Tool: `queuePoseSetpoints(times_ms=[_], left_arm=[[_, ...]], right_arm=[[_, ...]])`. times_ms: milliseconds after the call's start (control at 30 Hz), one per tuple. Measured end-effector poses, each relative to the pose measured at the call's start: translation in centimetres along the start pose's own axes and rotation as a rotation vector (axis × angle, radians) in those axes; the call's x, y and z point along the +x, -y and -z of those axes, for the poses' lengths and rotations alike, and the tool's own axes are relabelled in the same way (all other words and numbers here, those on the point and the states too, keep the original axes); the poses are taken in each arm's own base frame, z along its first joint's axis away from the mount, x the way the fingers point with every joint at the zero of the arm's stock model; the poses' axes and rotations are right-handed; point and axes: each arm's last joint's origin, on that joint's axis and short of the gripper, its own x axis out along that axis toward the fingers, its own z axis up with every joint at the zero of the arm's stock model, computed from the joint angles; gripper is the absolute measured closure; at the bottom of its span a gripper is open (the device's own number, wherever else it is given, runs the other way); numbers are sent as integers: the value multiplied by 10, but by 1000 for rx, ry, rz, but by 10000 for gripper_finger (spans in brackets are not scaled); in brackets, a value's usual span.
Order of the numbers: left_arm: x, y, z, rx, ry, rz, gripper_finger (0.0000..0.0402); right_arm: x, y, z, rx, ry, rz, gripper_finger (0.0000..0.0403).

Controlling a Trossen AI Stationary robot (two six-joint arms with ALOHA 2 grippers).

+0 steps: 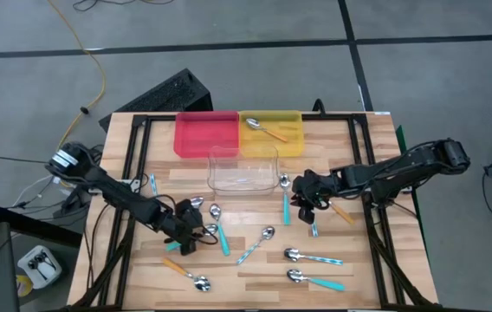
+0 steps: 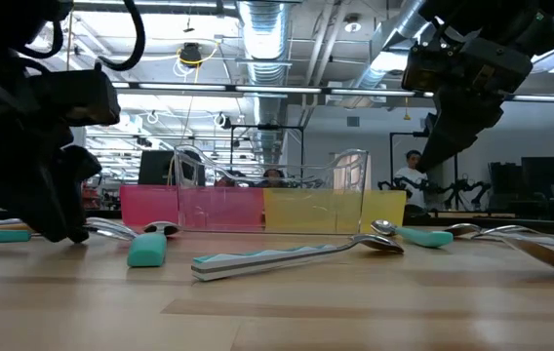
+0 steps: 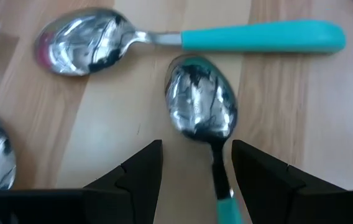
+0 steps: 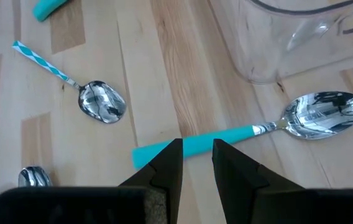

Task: Sort silverware by color (type)
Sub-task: Put the light green spoon into the red bin

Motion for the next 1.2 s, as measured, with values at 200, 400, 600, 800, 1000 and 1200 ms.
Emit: queuePoseSetpoints(times_ms=[200,400,600,800,1000,1200], left_arm=[[1,0,3,17,-8,-33,228],[1,-2,4,16,-23,-48,303],[1,-3,5,8,-37,-49,390],[0,-2,4,-7,-27,-18,397],[-20,1,-4,-6,16,80,400],[-46,-3,-9,11,123,46,400]], right_arm=[[0,0,0,0,0,0,289],[0,0,0,1,0,0,289],[0,0,0,4,0,0,289],[0,0,0,11,5,1,289],[0,0,-1,12,22,21,289],[0,-1,-5,53,58,4,289]])
